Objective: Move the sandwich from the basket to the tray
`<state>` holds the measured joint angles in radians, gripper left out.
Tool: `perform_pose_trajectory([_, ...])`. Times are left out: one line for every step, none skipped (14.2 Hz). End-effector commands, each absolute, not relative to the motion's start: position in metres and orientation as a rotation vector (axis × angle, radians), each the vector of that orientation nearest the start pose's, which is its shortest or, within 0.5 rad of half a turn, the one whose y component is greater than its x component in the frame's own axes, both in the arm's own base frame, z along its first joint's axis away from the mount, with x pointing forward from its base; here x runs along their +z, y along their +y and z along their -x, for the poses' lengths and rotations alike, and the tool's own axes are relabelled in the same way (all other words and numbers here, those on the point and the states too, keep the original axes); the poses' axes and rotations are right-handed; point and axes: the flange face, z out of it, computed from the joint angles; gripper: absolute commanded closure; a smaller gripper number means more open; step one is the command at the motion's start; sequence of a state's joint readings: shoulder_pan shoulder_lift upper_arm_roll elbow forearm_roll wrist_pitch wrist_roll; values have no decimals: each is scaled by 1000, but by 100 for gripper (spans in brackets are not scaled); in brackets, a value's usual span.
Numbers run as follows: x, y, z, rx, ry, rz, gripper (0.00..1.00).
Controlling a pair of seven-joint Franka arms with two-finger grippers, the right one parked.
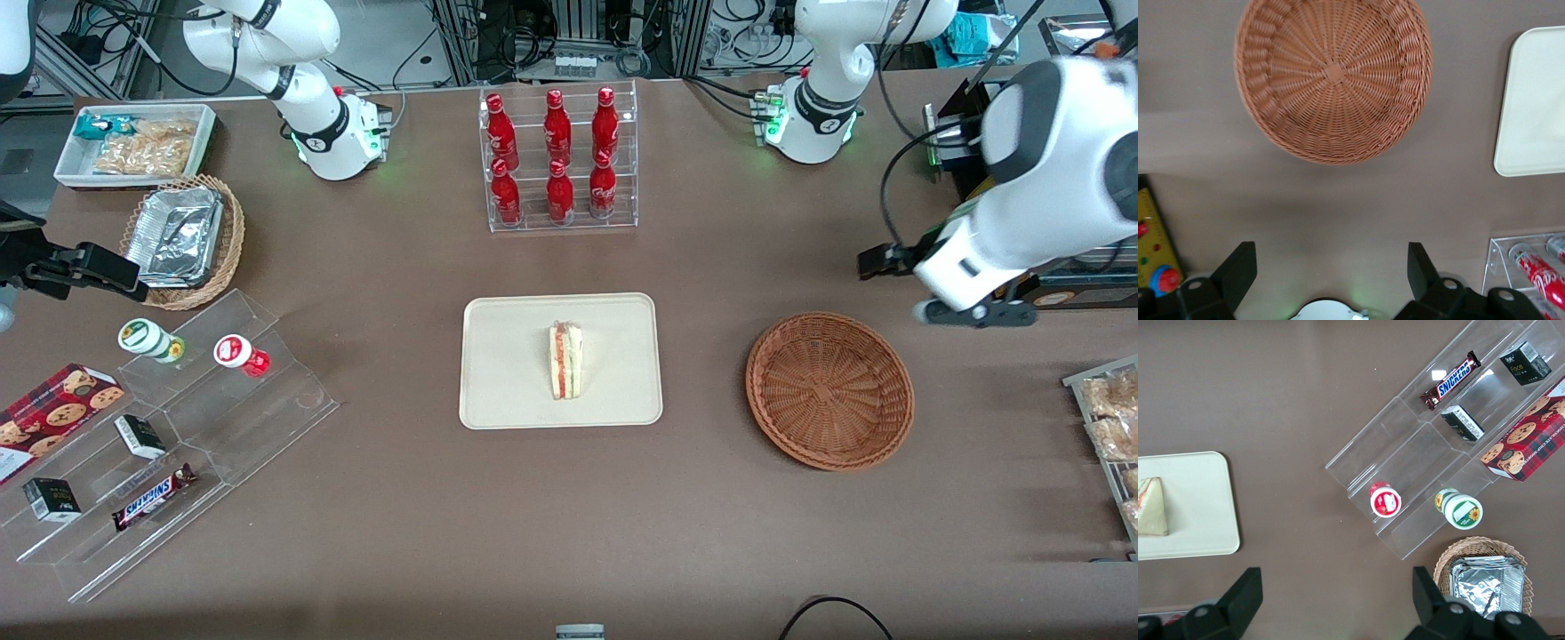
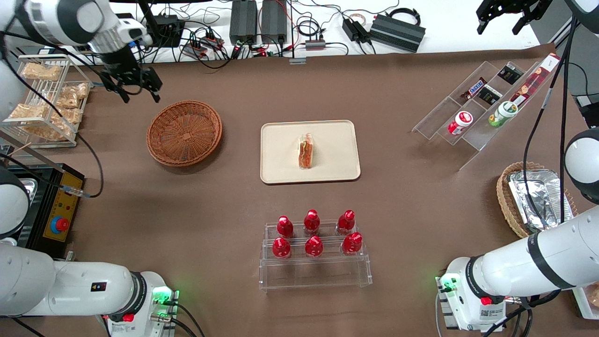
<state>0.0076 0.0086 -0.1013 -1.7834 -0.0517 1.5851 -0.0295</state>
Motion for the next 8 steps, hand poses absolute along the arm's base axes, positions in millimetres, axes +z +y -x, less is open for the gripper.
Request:
perform_pose_trajectory([570, -45, -542, 240, 112, 3157, 0])
perform_pose_trajectory([585, -34, -544, 205, 85, 3156, 0])
perform_pose_trajectory([596, -29, -544, 178, 73, 3153, 0])
perform_pose_trajectory([602, -25, -545, 157, 67, 3137, 0])
perform_pose_trajectory([602, -24, -546, 144, 67, 3129, 0])
perform_pose_trajectory([601, -22, -547, 140, 64, 3114, 0])
perform_pose_trajectory([601, -20, -548, 130, 62, 3099, 0])
perform_pose_trajectory([601, -20, -548, 122, 60, 3100, 0])
